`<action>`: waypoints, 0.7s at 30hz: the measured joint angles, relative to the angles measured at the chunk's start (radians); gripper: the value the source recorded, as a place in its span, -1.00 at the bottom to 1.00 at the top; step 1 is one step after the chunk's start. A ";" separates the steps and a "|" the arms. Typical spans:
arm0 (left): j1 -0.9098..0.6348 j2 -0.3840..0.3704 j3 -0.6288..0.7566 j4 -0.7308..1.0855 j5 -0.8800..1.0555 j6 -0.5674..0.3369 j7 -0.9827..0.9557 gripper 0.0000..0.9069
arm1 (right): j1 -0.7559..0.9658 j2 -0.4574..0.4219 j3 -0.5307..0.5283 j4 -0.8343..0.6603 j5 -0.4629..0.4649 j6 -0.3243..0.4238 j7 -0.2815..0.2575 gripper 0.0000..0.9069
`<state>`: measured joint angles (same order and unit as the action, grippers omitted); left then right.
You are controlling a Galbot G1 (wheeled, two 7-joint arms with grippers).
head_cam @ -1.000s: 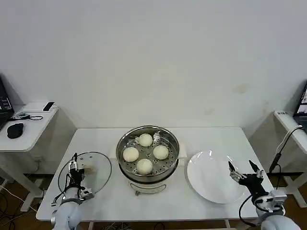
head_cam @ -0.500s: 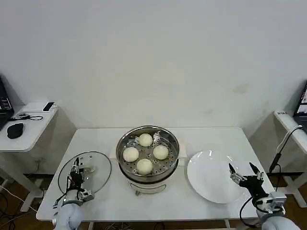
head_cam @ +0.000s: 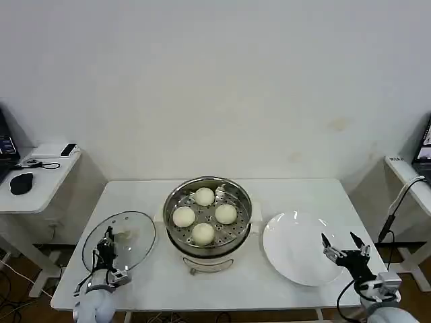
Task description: Take steamed baozi put them in steamer then cover it.
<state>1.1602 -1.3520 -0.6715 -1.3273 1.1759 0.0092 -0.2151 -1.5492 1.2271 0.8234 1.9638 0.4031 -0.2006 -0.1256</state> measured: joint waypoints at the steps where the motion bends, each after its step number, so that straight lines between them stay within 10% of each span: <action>1: 0.003 0.001 -0.001 -0.006 -0.002 -0.001 0.000 -1.00 | 0.001 0.000 0.001 0.000 0.000 0.000 0.000 1.00; 21: 0.108 0.047 -0.054 -0.304 0.068 0.055 0.110 -1.00 | 0.030 0.003 -0.011 -0.026 0.003 0.009 0.001 1.00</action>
<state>1.2682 -1.3052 -0.7259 -1.6315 1.2439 0.0645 -0.1056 -1.5193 1.2298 0.8120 1.9375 0.4063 -0.1917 -0.1242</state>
